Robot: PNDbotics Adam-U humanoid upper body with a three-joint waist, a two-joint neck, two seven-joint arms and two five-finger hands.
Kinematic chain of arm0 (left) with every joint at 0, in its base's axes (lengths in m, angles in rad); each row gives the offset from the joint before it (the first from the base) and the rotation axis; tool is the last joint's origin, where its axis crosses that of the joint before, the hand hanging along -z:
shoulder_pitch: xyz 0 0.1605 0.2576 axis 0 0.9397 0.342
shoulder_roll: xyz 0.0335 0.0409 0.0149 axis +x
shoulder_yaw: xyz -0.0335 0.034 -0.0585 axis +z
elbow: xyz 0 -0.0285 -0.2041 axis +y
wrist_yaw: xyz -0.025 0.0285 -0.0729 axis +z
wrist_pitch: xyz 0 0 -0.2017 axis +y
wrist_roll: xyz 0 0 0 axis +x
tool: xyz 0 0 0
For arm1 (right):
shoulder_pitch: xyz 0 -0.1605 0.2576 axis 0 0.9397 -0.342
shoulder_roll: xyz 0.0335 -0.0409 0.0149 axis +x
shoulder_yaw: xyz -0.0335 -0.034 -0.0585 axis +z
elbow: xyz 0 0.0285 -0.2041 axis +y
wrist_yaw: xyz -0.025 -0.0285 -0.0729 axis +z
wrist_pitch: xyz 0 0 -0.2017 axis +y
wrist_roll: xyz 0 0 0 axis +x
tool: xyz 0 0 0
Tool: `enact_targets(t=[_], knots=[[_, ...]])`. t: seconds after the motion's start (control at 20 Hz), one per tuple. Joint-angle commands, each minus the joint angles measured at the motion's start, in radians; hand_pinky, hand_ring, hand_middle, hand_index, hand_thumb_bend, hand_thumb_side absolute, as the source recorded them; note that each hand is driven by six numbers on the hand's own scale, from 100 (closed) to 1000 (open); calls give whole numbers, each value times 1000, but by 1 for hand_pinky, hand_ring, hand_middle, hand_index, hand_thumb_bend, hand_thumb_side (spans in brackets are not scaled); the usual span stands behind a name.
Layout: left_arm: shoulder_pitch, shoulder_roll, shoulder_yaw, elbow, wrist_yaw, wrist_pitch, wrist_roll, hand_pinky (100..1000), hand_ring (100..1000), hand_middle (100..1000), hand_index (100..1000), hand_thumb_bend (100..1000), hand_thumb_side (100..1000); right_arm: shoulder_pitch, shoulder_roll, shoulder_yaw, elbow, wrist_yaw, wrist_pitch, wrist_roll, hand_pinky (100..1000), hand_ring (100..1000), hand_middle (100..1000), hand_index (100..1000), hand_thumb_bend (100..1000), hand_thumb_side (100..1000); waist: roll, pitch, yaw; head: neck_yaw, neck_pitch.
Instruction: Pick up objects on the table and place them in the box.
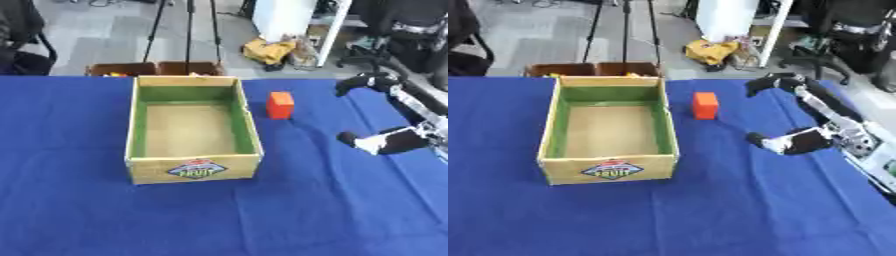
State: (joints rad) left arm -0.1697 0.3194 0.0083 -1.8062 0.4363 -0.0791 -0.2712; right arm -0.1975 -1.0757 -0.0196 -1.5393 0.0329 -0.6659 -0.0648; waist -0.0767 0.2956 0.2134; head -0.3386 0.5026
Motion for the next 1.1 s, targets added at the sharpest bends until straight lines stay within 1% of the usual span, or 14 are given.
enact_targets(t=[0.05,0.4,0.5,0.55,0.75,0.8,0.85,0.9,1.1], knots=[[-14,28,-4,-31,12,-5,-15,561,607,427,624,491,904,-14,-57,-27,68,21,-2,-17,809,799,678,861,451,258,-1,-11,21,-11,-19],[-20,35,-8,-44,17,-17,-34,562,607,425,625,470,908,-44,-67,-35,217,38,-11,-22,824,819,695,865,425,296,-4,7,109,-43,-40],[-20,37,-8,-48,18,-22,-37,562,607,424,625,464,910,-53,-70,-36,255,37,-13,-19,829,825,700,866,416,312,-5,12,135,-52,-46],[-20,38,-7,-49,19,-24,-38,562,608,424,625,459,913,-57,-70,-35,274,36,-12,-16,838,836,709,868,402,337,-5,16,147,-57,-50],[-19,40,-8,-58,19,-34,-44,562,608,423,625,449,920,-82,-74,-34,368,24,-11,-2,850,850,719,868,380,368,-6,31,195,-76,-65],[-18,41,-8,-59,19,-36,-46,562,608,423,625,448,921,-89,-75,-33,390,20,-13,1,852,852,721,868,379,372,-6,35,203,-78,-67],[-17,42,-8,-61,18,-38,-48,562,608,423,625,445,927,-96,-77,-33,412,16,-15,4,856,856,722,867,339,351,-6,38,212,-81,-68],[-17,43,-9,-62,17,-40,-49,562,608,422,625,444,924,-102,-79,-32,432,10,-17,6,857,857,722,867,367,381,-6,41,219,-84,-69],[-14,44,-12,-64,12,-45,-56,562,608,421,627,440,932,-126,-95,-29,502,-12,-28,16,865,867,725,866,355,390,-5,52,236,-98,-73]])
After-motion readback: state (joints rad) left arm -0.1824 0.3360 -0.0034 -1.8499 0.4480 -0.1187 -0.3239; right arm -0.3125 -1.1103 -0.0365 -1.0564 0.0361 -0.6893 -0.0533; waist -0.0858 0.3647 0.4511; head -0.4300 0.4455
